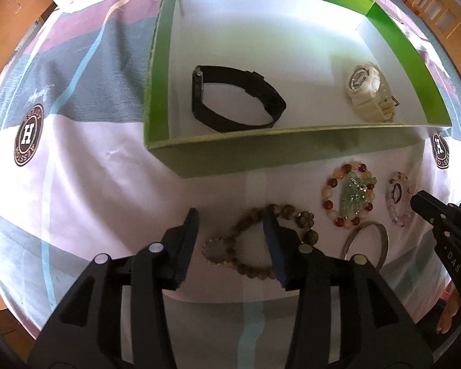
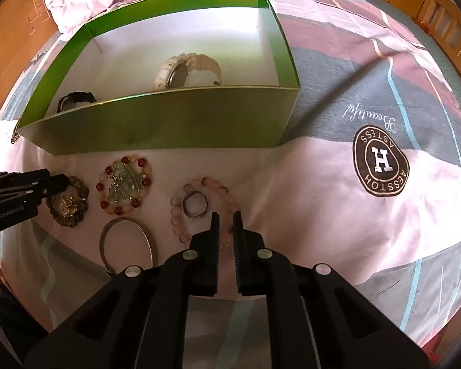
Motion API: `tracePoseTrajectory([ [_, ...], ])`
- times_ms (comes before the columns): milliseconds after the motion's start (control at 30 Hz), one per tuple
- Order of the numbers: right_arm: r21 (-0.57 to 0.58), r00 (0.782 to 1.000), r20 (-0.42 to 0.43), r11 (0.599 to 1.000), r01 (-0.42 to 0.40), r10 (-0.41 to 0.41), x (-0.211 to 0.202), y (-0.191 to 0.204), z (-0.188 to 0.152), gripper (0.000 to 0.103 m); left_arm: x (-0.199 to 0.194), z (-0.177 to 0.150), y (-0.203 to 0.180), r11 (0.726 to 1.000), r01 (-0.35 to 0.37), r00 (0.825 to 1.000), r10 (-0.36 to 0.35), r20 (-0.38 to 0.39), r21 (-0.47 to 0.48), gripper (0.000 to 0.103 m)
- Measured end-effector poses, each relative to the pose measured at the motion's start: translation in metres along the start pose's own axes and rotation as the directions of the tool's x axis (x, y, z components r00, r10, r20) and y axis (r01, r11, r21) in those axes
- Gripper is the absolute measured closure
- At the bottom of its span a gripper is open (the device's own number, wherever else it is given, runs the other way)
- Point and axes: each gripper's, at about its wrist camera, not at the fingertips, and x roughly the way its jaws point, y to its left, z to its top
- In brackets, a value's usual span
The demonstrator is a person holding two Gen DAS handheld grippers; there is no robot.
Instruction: Organize jewelry
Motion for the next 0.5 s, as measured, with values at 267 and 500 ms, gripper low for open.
tracePoseTrajectory([
  [267, -0.010, 0.999, -0.021, 0.999, 0.033, -0.033, 0.016, 0.000, 0.000, 0.086, 0.002, 0.002, -0.001, 1.000, -0.007, 1.000, 0.007, 0.002, 0.011, 0.060],
  [500, -0.048, 0.998, 0.003, 0.997, 0.062, -0.062, 0.018, 0.011, -0.002, 0.087, 0.007, -0.001, -0.007, 0.998, -0.025, 1.000, 0.026, -0.010, 0.050, 0.060],
])
